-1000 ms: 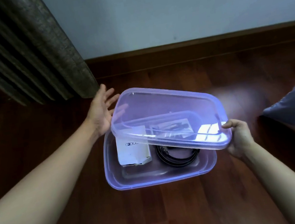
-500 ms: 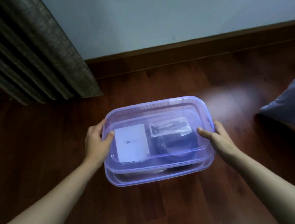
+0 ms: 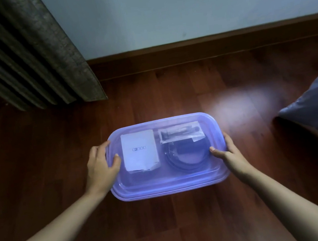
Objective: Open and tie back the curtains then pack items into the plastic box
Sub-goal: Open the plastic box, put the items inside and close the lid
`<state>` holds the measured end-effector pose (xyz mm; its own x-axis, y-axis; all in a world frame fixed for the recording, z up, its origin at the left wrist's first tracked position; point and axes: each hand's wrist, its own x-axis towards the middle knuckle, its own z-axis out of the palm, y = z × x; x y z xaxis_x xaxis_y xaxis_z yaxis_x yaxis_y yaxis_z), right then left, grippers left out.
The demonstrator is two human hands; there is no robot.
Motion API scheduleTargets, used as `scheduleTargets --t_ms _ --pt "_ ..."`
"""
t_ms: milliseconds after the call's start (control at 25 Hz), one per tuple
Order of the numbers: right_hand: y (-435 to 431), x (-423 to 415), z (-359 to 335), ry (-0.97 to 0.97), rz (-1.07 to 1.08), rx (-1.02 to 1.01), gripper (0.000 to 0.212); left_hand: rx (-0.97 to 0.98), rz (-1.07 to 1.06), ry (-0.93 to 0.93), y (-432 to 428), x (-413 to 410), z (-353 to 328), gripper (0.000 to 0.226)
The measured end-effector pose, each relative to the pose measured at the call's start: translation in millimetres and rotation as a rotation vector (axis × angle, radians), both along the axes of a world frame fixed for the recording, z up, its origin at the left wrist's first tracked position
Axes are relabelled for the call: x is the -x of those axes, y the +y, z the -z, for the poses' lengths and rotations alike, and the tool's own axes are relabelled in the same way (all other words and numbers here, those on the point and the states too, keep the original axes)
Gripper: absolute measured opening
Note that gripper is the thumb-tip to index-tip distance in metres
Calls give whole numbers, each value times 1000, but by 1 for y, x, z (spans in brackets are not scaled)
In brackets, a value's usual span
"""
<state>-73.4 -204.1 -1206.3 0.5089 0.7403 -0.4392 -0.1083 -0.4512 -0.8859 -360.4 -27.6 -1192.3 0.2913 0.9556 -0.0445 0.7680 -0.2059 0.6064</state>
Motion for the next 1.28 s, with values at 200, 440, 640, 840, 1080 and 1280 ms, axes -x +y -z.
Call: scheduleTargets --t_ms 200,440,640,840,1080,1280 --pt "12 -2 1 -96 -2 31 73 13 40 45 13 -1 2 45" --pt "43 -23 -5 -86 91 102 83 18 -20 -28 22 -10 5 35" --pt "73 -32 0 -278 -18 217 65 391 -166 -140 52 -25 7 46" --pt "79 -35 9 -256 6 217 69 386 -187 -157 55 -41 11 49" --pt "83 -39 17 -306 21 235 63 328 -167 -36 58 -43 15 50" --pt "84 -45 19 -415 20 327 73 300 -212 -8 56 -48 16 51"
